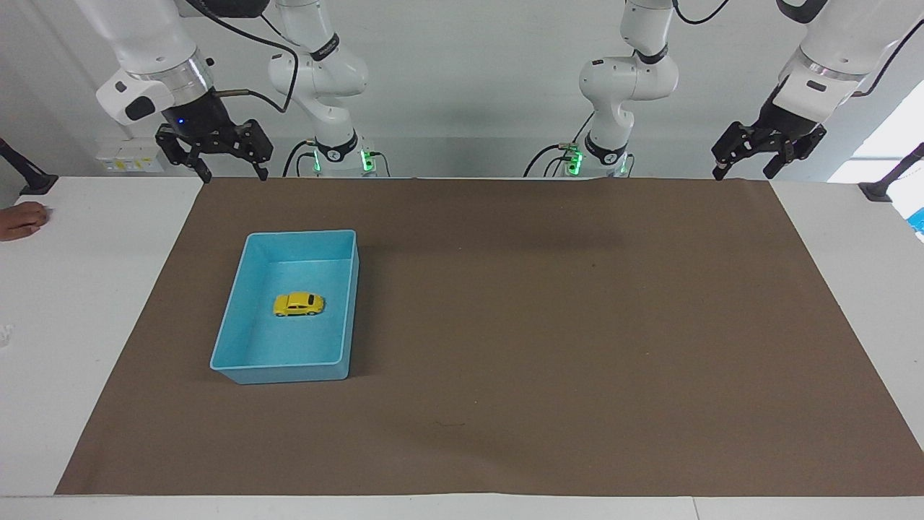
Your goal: Wind up and store yellow beetle car
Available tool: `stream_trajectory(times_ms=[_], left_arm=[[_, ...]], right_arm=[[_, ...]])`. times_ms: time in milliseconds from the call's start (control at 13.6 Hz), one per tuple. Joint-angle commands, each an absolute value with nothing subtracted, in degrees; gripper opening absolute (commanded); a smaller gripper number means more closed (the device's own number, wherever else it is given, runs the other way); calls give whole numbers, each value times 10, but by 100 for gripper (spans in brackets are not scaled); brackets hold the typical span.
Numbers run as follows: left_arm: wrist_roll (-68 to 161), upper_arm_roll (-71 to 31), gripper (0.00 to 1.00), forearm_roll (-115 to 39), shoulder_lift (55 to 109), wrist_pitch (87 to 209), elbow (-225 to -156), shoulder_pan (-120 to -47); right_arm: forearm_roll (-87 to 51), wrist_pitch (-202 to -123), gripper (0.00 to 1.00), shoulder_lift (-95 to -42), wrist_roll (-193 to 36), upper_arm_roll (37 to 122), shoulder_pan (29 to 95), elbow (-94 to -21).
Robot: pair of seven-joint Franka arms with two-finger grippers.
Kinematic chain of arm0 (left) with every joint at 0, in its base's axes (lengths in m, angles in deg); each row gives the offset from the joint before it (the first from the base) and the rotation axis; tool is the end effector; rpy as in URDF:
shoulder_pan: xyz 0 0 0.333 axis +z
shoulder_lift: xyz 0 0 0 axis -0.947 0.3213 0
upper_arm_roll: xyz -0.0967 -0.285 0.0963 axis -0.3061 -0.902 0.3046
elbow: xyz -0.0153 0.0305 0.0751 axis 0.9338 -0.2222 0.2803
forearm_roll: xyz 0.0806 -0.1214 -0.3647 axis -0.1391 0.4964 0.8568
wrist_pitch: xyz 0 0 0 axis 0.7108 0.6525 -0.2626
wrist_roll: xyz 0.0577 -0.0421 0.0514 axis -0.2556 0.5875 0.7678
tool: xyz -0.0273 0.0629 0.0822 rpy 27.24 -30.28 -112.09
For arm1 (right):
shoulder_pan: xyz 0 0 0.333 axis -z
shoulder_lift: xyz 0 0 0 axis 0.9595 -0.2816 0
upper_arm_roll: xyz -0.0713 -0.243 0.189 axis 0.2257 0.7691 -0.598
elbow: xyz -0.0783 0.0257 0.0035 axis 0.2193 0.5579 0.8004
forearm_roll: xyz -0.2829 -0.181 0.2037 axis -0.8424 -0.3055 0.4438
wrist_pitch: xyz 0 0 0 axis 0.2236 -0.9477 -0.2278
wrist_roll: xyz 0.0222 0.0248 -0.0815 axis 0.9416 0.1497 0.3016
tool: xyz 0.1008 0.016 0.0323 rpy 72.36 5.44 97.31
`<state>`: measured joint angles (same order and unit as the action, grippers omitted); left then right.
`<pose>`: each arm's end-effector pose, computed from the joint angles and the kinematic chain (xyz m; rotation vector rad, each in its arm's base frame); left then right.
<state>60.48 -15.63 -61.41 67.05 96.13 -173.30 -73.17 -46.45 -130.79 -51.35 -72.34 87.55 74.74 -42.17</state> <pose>0.5191 -0.0075 0.6547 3.1014 0.0337 -0.0053 0.5364 -0.0119 0.6484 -3.1043 -0.0082 0.0238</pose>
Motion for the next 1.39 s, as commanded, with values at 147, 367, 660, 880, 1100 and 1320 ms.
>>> stream_trajectory(times_ms=[147, 367, 660, 880, 1100, 1320], left_arm=[[606, -162, 100, -622, 670, 952, -1729, -725], [606, -162, 100, -622, 670, 952, -1729, -725], [606, -162, 100, -622, 670, 952, -1729, -725], [606, -162, 100, -622, 670, 952, -1729, -725], [606, -162, 100, -622, 670, 952, -1729, -725], [606, -162, 100, -622, 670, 952, -1729, -725]], right_arm=[[-473, -1311, 100, -506, -719, 871, 744, -425], [-466, -1311, 100, -506, -719, 870, 745, -424], [-464, -1312, 100, -506, -716, 871, 745, -424], [-464, -1311, 100, -506, -719, 871, 745, -424], [-464, -1311, 100, -506, -720, 871, 745, -424], [-463, -1311, 100, -506, -720, 873, 746, -424]])
